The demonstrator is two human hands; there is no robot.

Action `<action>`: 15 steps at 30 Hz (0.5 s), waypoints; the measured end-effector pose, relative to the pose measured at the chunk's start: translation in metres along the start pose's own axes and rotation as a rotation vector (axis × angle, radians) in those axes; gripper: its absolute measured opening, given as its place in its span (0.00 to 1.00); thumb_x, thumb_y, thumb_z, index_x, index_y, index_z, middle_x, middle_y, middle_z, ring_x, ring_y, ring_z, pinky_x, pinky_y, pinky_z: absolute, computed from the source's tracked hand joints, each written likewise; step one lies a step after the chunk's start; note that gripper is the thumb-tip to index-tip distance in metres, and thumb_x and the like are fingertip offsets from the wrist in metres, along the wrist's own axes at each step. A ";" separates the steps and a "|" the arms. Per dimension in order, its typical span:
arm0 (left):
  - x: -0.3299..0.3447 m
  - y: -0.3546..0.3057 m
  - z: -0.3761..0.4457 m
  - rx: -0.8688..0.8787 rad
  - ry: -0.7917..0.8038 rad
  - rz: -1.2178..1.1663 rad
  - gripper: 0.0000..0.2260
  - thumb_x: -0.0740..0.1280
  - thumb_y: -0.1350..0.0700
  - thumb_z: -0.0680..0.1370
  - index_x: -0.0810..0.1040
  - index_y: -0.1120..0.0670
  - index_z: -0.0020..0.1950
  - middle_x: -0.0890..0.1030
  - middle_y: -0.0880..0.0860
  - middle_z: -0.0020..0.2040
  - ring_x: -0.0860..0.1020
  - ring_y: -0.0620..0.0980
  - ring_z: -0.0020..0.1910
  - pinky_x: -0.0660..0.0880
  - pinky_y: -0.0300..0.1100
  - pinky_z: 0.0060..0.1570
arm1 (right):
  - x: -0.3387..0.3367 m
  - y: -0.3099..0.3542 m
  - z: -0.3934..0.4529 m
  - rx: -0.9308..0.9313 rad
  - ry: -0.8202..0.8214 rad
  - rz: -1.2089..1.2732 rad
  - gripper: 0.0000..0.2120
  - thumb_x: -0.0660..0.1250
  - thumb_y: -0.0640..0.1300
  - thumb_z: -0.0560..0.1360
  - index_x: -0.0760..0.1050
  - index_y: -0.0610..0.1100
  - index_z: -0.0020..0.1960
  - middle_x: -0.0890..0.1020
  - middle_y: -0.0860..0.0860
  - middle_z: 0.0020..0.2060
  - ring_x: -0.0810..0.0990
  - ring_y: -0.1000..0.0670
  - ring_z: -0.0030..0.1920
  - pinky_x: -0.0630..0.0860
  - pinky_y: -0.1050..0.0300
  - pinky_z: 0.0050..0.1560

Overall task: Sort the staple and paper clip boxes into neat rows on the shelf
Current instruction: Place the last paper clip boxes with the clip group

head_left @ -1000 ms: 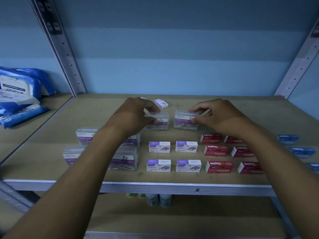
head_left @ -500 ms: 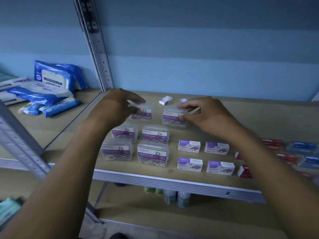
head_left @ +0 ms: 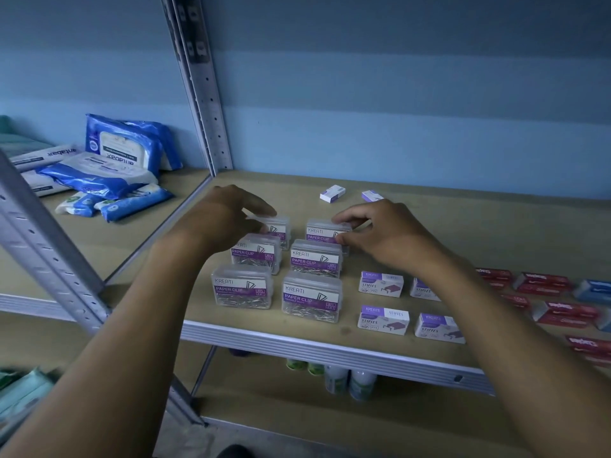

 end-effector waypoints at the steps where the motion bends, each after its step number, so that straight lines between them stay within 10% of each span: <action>1: 0.000 0.000 0.000 -0.002 0.000 -0.004 0.13 0.74 0.55 0.74 0.84 0.44 0.57 0.81 0.44 0.61 0.79 0.45 0.51 0.73 0.41 0.50 | 0.000 -0.001 0.000 0.004 0.003 -0.001 0.17 0.76 0.50 0.73 0.82 0.52 0.61 0.83 0.57 0.51 0.78 0.62 0.50 0.66 0.80 0.42; 7: -0.004 -0.003 -0.003 0.001 0.003 0.007 0.15 0.74 0.53 0.74 0.81 0.43 0.60 0.80 0.44 0.62 0.78 0.44 0.53 0.74 0.40 0.51 | -0.010 -0.004 -0.004 0.022 -0.022 0.040 0.12 0.72 0.55 0.74 0.82 0.58 0.58 0.83 0.63 0.48 0.77 0.70 0.46 0.66 0.79 0.39; 15: -0.014 -0.047 0.020 0.136 -0.094 0.026 0.17 0.73 0.48 0.73 0.79 0.44 0.61 0.80 0.42 0.59 0.79 0.44 0.53 0.75 0.41 0.53 | -0.062 -0.037 0.006 0.075 -0.146 -0.122 0.11 0.71 0.51 0.75 0.82 0.53 0.57 0.85 0.55 0.49 0.79 0.57 0.48 0.67 0.75 0.39</action>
Point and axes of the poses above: each hand's wrist, its own z-axis towards the middle knuckle, its own x-axis out of the palm, y = z × x, the point moved 6 cm from there along z, towards the middle knuckle
